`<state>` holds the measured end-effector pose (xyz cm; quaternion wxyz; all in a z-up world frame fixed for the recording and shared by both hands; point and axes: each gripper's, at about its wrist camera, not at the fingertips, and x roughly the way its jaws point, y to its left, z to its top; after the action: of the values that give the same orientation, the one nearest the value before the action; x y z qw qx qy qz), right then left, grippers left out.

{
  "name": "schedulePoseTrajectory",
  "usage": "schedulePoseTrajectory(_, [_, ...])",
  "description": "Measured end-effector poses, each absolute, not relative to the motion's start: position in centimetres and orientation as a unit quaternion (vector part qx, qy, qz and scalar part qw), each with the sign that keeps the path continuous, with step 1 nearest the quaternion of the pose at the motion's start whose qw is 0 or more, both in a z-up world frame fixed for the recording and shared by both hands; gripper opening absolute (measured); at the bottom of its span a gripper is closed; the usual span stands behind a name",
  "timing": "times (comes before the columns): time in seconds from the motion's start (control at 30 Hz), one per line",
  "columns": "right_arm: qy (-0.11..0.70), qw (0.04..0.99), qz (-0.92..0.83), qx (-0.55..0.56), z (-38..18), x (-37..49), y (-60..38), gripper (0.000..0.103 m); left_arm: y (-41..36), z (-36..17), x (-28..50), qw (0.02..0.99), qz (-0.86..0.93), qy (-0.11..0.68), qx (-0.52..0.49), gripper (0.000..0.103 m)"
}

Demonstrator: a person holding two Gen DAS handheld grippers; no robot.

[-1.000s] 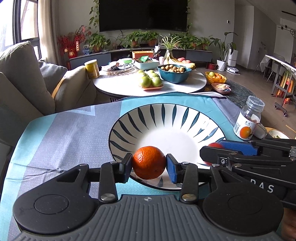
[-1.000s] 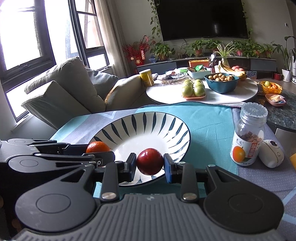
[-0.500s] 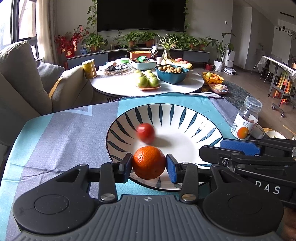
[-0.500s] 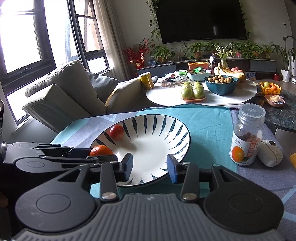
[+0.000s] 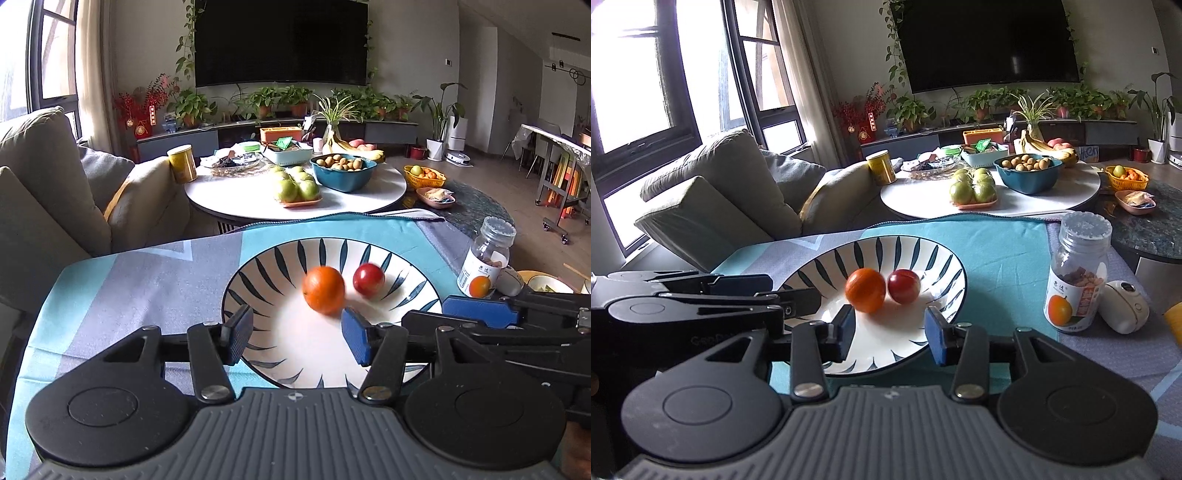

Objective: Organize fruits
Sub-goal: 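Withdraw both grippers from the bowl back toward the loose fruit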

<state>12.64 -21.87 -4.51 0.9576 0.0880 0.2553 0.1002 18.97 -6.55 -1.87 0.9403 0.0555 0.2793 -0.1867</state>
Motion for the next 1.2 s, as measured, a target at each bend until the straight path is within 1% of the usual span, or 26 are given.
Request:
schedulePoseTrajectory(0.57, [0.243,0.961,0.098,0.087,-2.9,9.3,-20.8,0.079,-2.9,-0.1,13.6,0.950,-0.175,0.258,0.029,0.050])
schedulePoseTrajectory(1.07, [0.253,0.959,0.102,0.081,-2.9,5.2,-19.3,0.079,1.5,-0.2,7.4,0.961,-0.124,0.245,0.021,0.050])
schedulePoseTrajectory(1.2, [0.253,0.958,0.107,0.077,-2.8,4.2,-18.9,0.079,2.4,-0.7,6.1,0.960,-0.113,0.255,0.014,0.050])
